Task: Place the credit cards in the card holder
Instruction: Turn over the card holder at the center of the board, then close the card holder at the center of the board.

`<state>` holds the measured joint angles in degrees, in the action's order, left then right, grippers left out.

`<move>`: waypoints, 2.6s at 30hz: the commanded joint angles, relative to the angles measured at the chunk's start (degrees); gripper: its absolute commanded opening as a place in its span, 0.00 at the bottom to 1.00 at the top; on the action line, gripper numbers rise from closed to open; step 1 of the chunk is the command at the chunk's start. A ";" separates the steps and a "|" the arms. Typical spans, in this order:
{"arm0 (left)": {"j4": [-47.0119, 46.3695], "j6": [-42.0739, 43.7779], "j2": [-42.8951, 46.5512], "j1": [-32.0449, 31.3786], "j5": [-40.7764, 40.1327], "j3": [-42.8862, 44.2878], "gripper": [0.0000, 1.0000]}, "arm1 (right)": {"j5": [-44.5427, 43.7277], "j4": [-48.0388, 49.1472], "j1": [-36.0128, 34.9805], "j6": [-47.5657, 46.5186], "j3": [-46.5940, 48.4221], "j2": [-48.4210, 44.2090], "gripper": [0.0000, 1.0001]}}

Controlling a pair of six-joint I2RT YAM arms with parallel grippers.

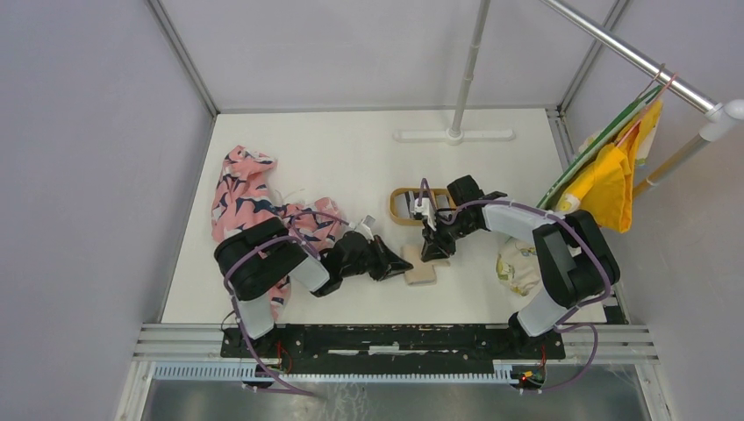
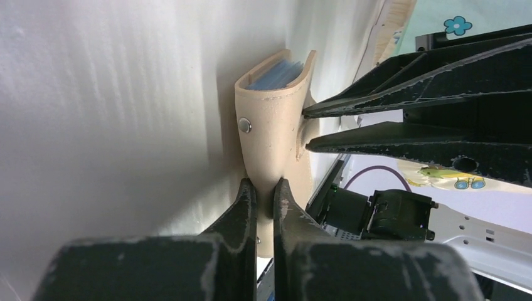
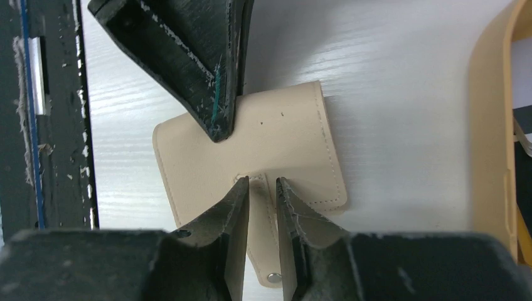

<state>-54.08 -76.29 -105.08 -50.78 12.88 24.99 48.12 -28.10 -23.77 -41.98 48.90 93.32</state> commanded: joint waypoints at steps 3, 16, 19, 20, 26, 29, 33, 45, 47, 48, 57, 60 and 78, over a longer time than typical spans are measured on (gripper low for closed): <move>18.38 17.04 11.29 -0.65 -11.48 0.84 0.02 | 10.76 -7.94 2.49 -8.19 1.28 -6.08 0.33; 80.47 47.59 24.84 -14.84 -56.05 28.79 0.02 | 16.55 -4.29 10.99 -5.06 -0.21 -13.07 0.36; 90.94 48.72 19.34 -18.12 -64.01 35.68 0.02 | 16.49 -3.20 12.24 -3.73 -0.64 -13.49 0.36; 93.29 49.15 17.58 -19.24 -65.86 37.17 0.02 | 16.49 -2.51 12.57 -3.05 -0.89 -13.58 0.36; 97.45 50.30 5.30 -24.29 -70.04 42.78 0.02 | 16.46 -1.46 14.03 -1.66 -1.26 -13.51 0.36; 99.17 49.36 -0.34 -26.15 -70.34 46.07 0.08 | 16.90 -1.04 14.81 -1.20 -1.44 -13.42 0.36; 98.87 49.04 -3.54 -28.70 -65.42 48.60 0.33 | 16.97 -0.96 15.40 -1.01 -1.45 -12.89 0.36; 88.12 48.30 6.15 -29.96 -44.63 41.37 0.57 | 15.81 -1.65 15.84 -3.17 -1.60 -13.02 0.36; 86.14 47.61 10.37 -29.67 -42.75 39.66 0.57 | 16.86 -1.61 15.65 -5.24 -2.07 -13.48 0.37; 84.84 46.94 13.49 -29.17 -41.67 38.39 0.58 | 17.52 -1.36 15.39 -6.56 -2.45 -13.84 0.37; 60.49 39.10 34.16 -11.18 -15.65 16.06 0.37 | 13.80 -6.21 3.02 -41.19 -2.59 -16.19 0.55; 54.55 36.18 36.45 -6.32 -11.27 10.26 0.28 | 10.79 -5.61 -0.95 -40.71 2.77 -11.98 0.57; 47.34 37.84 49.45 5.41 -9.07 -2.50 0.48 | 7.07 -13.65 -10.38 -33.40 25.67 11.66 0.37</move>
<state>-3.31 -37.76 -60.53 -45.47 1.21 24.29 53.95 -36.97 -34.37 -75.68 64.71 98.48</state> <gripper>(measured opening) 0.502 0.379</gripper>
